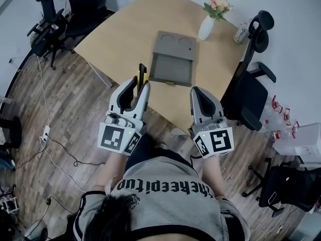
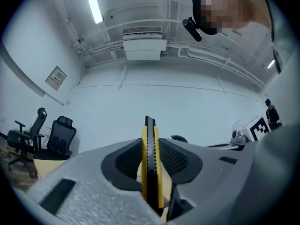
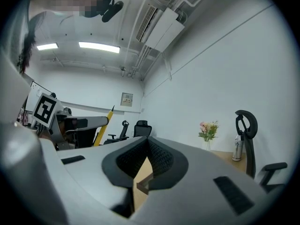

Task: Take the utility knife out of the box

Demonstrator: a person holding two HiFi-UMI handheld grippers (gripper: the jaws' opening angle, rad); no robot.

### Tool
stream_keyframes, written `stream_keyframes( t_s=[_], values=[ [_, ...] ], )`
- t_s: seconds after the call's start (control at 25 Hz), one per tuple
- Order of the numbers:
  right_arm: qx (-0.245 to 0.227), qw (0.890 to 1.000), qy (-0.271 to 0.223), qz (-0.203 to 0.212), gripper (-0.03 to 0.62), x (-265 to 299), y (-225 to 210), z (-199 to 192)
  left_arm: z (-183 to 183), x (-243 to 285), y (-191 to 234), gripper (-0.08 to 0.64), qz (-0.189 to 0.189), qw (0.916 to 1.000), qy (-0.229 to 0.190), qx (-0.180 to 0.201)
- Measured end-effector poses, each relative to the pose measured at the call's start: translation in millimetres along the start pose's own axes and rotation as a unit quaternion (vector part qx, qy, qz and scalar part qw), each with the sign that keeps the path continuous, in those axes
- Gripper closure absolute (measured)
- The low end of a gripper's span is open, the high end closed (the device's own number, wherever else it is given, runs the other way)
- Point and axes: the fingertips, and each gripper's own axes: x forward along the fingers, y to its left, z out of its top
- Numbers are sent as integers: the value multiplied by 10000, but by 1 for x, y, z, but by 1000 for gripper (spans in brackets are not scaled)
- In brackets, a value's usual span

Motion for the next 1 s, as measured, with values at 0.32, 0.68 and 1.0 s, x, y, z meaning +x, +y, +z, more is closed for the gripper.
stream_keyframes(
  t_s=[0.32, 0.68, 1.0],
  values=[
    [-2, 9999, 21, 162, 586, -12, 5, -4, 2, -9, -14, 434, 7, 9999, -74, 90],
    [-30, 9997, 25, 246, 586, -16, 7, -5, 4, -12, -20, 434, 22, 9999, -92, 140],
    [-31, 9997, 72, 228, 588, -13, 1, -8, 2, -5, -19, 434, 16, 9999, -43, 152]
  ],
)
